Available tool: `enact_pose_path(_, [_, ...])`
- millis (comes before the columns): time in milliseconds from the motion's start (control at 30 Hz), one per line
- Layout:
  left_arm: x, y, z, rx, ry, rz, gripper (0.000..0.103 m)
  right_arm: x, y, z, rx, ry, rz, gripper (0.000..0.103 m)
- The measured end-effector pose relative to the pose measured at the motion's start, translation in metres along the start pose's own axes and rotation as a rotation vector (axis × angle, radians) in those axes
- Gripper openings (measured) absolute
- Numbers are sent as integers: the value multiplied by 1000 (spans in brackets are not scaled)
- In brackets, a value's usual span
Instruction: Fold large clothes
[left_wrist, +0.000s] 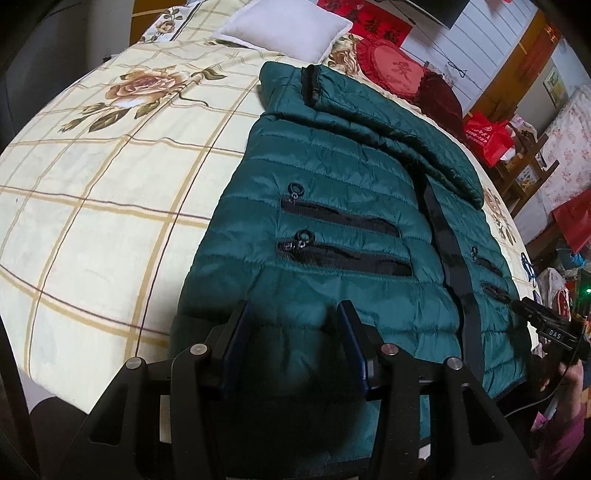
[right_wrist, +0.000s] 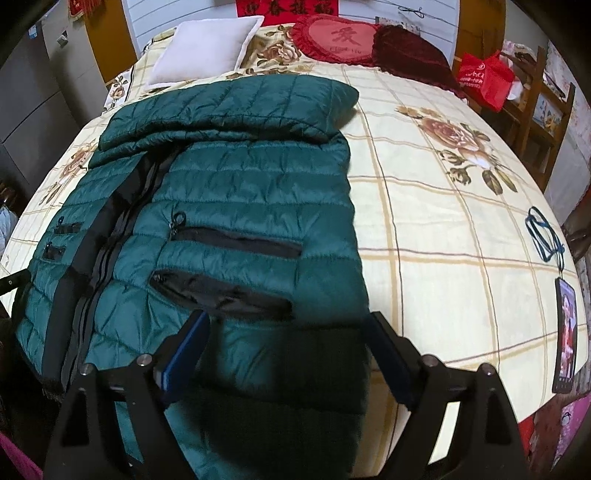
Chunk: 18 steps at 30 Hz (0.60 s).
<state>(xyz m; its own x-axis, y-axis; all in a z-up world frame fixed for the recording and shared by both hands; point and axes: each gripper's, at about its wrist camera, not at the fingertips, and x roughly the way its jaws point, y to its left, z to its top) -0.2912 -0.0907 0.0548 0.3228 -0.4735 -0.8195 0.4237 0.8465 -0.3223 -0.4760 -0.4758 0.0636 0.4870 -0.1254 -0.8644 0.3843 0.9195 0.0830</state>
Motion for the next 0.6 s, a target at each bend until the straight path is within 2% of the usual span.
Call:
enact_pose_path(300, [-5,8,-5,-25,0,-26,29,-3,-13,-12,22,33,18,90])
enact_pose_path(600, [-14,22,-5,-57,-5,-18,29,-2,-16,-26,11,82,60,91])
